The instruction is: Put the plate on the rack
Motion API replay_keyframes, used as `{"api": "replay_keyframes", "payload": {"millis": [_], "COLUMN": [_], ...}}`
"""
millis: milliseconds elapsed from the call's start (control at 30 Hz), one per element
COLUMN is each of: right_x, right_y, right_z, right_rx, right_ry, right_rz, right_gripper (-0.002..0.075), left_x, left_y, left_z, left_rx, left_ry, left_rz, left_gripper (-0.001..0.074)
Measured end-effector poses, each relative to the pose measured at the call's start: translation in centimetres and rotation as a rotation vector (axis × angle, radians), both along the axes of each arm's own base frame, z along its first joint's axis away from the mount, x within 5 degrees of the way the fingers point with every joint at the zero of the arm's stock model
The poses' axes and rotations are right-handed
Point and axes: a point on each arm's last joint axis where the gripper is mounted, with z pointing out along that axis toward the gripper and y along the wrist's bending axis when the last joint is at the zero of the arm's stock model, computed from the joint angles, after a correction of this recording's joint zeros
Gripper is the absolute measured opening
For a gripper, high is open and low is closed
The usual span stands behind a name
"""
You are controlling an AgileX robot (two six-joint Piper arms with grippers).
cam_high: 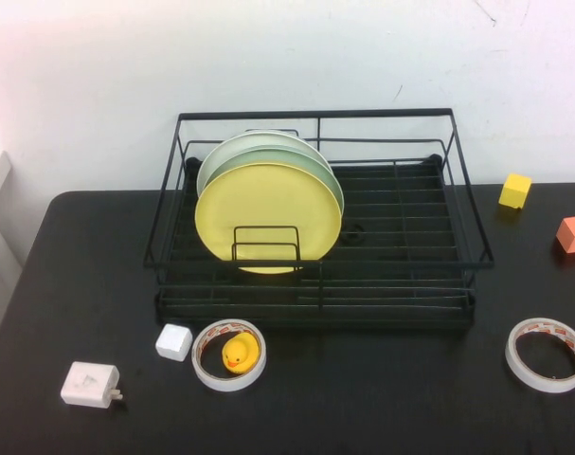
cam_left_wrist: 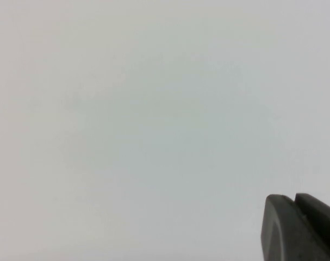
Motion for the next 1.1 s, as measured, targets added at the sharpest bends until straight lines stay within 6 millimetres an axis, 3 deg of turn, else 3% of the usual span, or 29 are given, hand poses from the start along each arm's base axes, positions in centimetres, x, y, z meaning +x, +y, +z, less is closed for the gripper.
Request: {"api": "replay_keyframes", "payload": {"millis": [133,300,467,767,967,1100], "right_x": [0.7,1.4,1.7,1.7,1.7,1.7], "right_y": [0.6,0.8,0.8,0.8,0.8,0.8], "right_z": [-1.7,-4.2,-5.4,-5.5,-5.5,-5.5], "right_rx": [0.099,0.134,0.147,0.150,0.151,0.151], "right_ry": [-0.015,-0.042,-0.067,-0.068,-0.065,-0.065], "right_rz": [-0.012,-0.034,-0.045,-0.046,-0.046,-0.046], "right_gripper": [-0.0001,-0.0001,-0.0001,-0.0001,-0.0001,-0.0001], "left_x": [-3.5,-7.4,-10.7,-14.8,-17.0,-17.7], "left_y": [0.9,1.7,2.5,3.0,2.2,1.6], "left_z": [0.0,-2.3,-6.3,-16.2,-19.7,-20.7], "left_rx": [-0.023,-0.037,-0.026,-0.027,-0.019,-0.021], "left_ry": [-0.030,-0.021,0.019,0.172,0.197,0.214], "left_rz": [-0.030,-0.094,-0.126,-0.216,-0.383,-0.466], "left_gripper": [0.0001,0.0000,0.0000,-0.0001,-0.0001,-0.0001]}}
